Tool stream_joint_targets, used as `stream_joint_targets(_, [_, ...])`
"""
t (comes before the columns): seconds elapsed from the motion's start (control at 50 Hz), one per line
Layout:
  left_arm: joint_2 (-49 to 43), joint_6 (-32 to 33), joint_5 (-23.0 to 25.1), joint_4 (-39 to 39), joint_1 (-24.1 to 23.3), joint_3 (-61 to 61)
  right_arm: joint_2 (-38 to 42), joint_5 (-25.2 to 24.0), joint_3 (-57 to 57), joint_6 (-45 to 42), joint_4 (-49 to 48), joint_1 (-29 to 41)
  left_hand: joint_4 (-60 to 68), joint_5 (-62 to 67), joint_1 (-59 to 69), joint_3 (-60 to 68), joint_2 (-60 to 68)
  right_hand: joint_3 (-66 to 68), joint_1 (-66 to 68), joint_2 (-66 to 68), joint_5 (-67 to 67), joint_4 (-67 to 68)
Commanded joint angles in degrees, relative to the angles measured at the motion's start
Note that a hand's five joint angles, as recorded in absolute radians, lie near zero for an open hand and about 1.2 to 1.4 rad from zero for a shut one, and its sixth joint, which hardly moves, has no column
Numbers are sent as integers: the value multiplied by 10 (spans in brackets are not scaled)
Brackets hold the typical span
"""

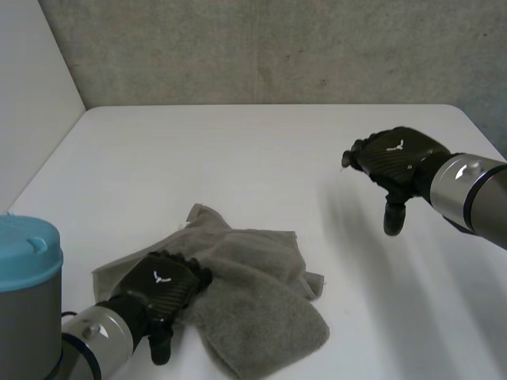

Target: Fold the laundry

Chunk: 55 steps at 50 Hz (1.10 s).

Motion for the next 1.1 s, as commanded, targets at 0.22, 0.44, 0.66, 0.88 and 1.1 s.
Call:
stream_joint_targets(0.22, [-93, -5, 3, 5, -28, 246, 12, -15, 2, -7, 17, -5, 6, 9, 4, 7, 7, -40, -35, -44, -34, -47])
stream_joint_targets(0.44, [-204, -5, 2, 1, -100, 378, 8, -12, -4, -7, 17, -8, 46, 50, 45, 47, 47, -40, -35, -44, -34, -47])
stream_joint_targets(0.66, [-276, 1, 2, 0, -144, 407, 6, -17, -15, -8, 15, -38, 85, 88, 83, 86, 86, -40, -35, -44, -34, -47])
stream_joint_targets(0.88, [-358, 1, -3, -1, -155, 439, 6, -12, -17, -7, 15, -41, 151, 154, 149, 152, 151, -40, -35, -44, -34, -47])
stream_joint_targets(1.1, [-387, 1, -7, 1, -153, 462, 8, -12, -16, -8, 15, -42, 368, 371, 366, 369, 368, -40, -35, -44, -34, -47])
